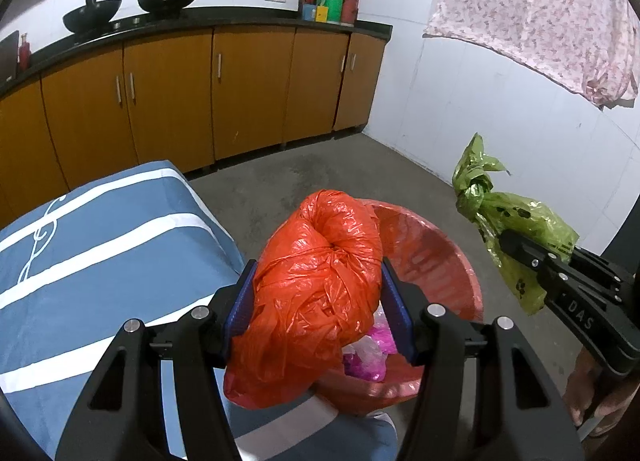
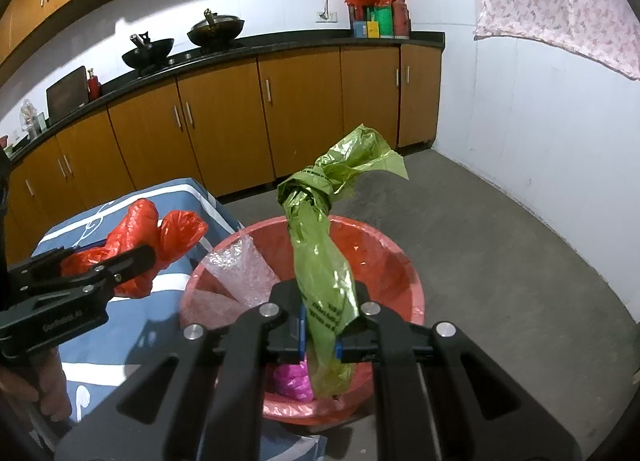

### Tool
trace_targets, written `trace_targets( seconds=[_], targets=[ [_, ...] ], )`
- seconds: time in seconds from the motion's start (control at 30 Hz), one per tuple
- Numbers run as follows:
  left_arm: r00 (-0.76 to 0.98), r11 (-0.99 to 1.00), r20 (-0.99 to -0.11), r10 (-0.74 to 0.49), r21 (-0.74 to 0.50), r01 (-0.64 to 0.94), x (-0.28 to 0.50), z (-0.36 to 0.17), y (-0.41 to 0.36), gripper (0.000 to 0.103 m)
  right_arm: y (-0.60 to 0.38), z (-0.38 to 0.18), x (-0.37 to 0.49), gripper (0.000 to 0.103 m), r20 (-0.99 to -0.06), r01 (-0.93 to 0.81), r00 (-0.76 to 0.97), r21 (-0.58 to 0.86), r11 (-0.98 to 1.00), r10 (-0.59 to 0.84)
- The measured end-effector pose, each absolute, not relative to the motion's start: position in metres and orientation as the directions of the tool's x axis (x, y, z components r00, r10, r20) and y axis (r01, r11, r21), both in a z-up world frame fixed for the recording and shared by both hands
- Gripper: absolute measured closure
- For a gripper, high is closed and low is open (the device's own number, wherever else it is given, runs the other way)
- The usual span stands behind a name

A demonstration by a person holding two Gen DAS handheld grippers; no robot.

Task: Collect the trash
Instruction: 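Carry green bag and red bag over the red basket with both tools, then open both tools to drop green and red bags into the basket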

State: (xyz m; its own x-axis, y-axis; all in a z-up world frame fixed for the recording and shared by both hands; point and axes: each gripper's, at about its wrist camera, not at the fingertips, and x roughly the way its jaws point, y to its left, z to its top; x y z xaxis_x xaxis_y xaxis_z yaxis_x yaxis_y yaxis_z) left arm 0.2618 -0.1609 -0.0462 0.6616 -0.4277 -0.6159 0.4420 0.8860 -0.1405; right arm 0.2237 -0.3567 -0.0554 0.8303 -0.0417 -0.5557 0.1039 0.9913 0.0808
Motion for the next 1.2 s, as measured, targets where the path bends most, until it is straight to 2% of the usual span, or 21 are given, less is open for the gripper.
trace_targets(
  seconds=[0.3,0.37,0.57,0.67,0.9,1.0,1.07,1.13,1.2],
  targets=[
    [0.654,0.885,-0.618,-0.435,-0.158,0.439,0.269,-0.053,-0.169,0.044,-0.353,-0.064,0.236,0.088,-0.557,0.076,0.830,0.079,0.994,-0.019],
    [0.653,0.886,-0.621,-0.433,-0.158,0.437,0.270,-0.054,-0.169,0.044,-0.355,-0.066,0.240,0.074,-0.557,0.073,0.830,0.083,0.994,-0.015],
    [0.639,0.882,-0.632,-0.439,-0.164,0.443,0.273,-0.061,-0.177,0.044,-0.358,-0.070,0.238,0.055,-0.548,0.075,0.836,0.101,0.992,-0.008],
    [0.629,0.875,-0.637,-0.446,-0.163,0.456,0.274,-0.063,-0.187,0.044,-0.365,-0.069,0.230,0.051,-0.534,0.100,0.845,0.084,0.991,-0.040],
    [0.601,0.852,-0.646,-0.471,-0.157,0.499,0.278,-0.064,-0.220,0.044,-0.396,-0.074,0.219,0.049,-0.539,0.182,0.836,0.091,0.979,-0.105],
    [0.596,0.847,-0.651,-0.470,-0.144,0.511,0.279,-0.063,-0.229,0.035,-0.406,-0.077,0.216,0.049,-0.544,0.205,0.831,0.101,0.974,-0.119],
    [0.605,0.851,-0.646,-0.466,-0.141,0.506,0.278,-0.062,-0.230,0.023,-0.411,-0.078,0.214,0.049,-0.546,0.217,0.828,0.106,0.970,-0.126],
    [0.614,0.856,-0.638,-0.464,-0.145,0.496,0.279,-0.060,-0.227,0.019,-0.412,-0.079,0.214,0.049,-0.548,0.221,0.826,0.107,0.969,-0.128],
    [0.617,0.861,-0.638,-0.461,-0.152,0.485,0.280,-0.059,-0.222,0.019,-0.413,-0.078,0.214,0.049,-0.547,0.221,0.827,0.106,0.969,-0.129]
  ],
)
